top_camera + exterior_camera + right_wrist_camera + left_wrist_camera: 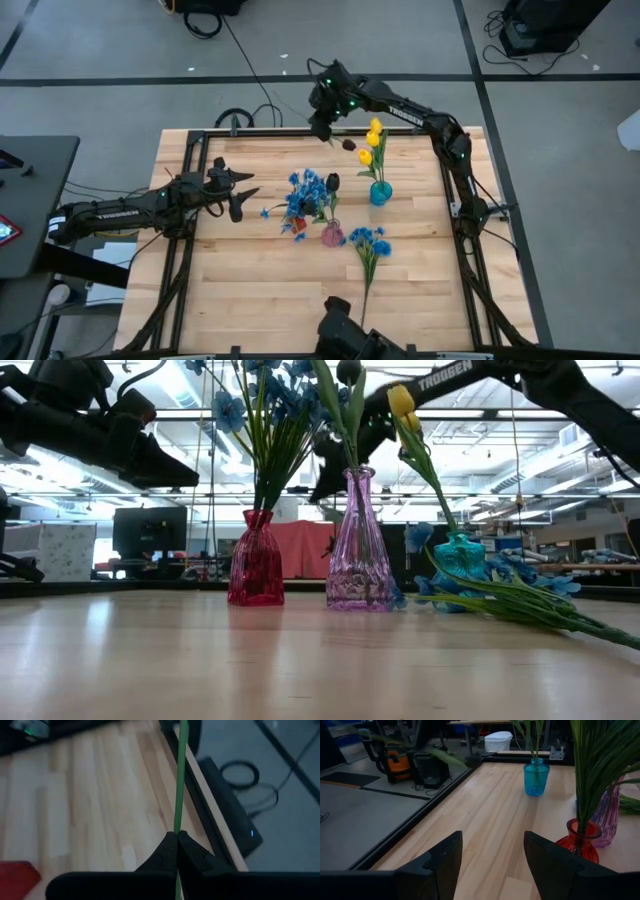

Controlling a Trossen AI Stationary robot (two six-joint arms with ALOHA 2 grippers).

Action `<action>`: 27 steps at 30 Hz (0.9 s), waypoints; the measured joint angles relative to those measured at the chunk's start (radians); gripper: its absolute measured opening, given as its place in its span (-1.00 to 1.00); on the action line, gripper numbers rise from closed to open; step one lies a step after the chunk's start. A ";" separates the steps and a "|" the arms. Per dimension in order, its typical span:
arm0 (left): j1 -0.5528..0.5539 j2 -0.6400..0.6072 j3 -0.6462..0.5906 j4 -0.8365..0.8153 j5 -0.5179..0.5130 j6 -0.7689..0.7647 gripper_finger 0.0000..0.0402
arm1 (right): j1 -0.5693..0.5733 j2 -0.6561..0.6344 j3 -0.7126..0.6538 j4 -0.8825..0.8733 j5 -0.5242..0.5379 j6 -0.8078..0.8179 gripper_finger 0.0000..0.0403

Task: Sort flowers into vase by color
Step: Put the black flower into the pink vase

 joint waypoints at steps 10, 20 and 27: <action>0.000 0.000 0.000 0.000 0.015 -0.023 0.09 | 0.070 0.000 0.238 -0.123 0.051 -0.064 -0.94; 0.000 0.000 0.000 -0.001 0.022 -0.034 0.09 | 0.144 -0.113 0.266 -0.111 0.130 -0.111 -0.94; 0.000 0.000 0.000 0.002 0.022 -0.054 0.09 | 0.223 -0.200 0.265 -0.110 0.136 -0.110 -0.94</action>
